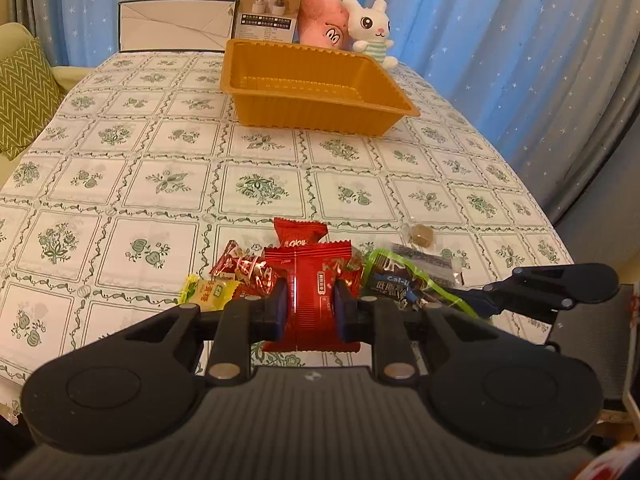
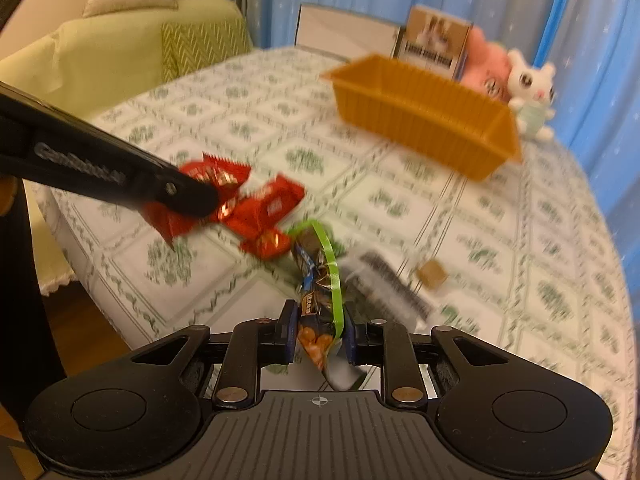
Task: Organize snacks
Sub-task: 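Grasp the large red candy packet with the left gripper while the right gripper lifts the green bag, then carry both snacks over the orange tray and open both grippers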
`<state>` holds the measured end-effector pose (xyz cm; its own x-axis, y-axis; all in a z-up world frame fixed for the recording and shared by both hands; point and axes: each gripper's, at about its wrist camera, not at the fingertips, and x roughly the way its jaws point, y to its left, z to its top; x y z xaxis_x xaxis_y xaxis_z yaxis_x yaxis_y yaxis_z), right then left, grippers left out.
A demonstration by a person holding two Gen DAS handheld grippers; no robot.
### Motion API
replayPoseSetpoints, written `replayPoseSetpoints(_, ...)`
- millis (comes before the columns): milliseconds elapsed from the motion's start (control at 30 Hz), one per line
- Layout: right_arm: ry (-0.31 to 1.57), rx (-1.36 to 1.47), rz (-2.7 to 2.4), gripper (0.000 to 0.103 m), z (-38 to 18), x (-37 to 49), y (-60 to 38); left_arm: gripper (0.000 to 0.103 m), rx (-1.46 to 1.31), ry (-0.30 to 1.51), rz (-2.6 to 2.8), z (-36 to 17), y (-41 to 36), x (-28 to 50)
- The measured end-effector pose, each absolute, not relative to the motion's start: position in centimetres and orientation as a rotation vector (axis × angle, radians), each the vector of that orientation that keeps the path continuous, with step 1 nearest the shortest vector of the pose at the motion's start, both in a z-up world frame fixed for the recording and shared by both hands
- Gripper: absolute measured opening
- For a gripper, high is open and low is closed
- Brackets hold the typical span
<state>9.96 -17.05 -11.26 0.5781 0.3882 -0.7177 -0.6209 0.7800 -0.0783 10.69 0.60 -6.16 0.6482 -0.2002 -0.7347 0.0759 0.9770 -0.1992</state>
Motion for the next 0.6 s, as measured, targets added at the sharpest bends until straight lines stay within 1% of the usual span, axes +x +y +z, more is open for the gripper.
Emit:
replayPoseSetpoints(300,0.631,-0.261,0.556,0.023,-7.4,9.4,-18.5,0.021,-0.161,0.823,-0.181,-4.9,0.1,11.5)
replayPoseSetpoints(433,0.584,-0.183,0.524,0.023,-5.4,11.0,-19.5,0.021,-0.155,0.804,-0.193,-4.1,0.1,13.1)
replayPoseSetpoints(600,0.544,-0.119,0.470,0.023,-3.8,15.0,-20.5,0.021,-0.122,0.739,-0.203,-2.1,0.2,16.7)
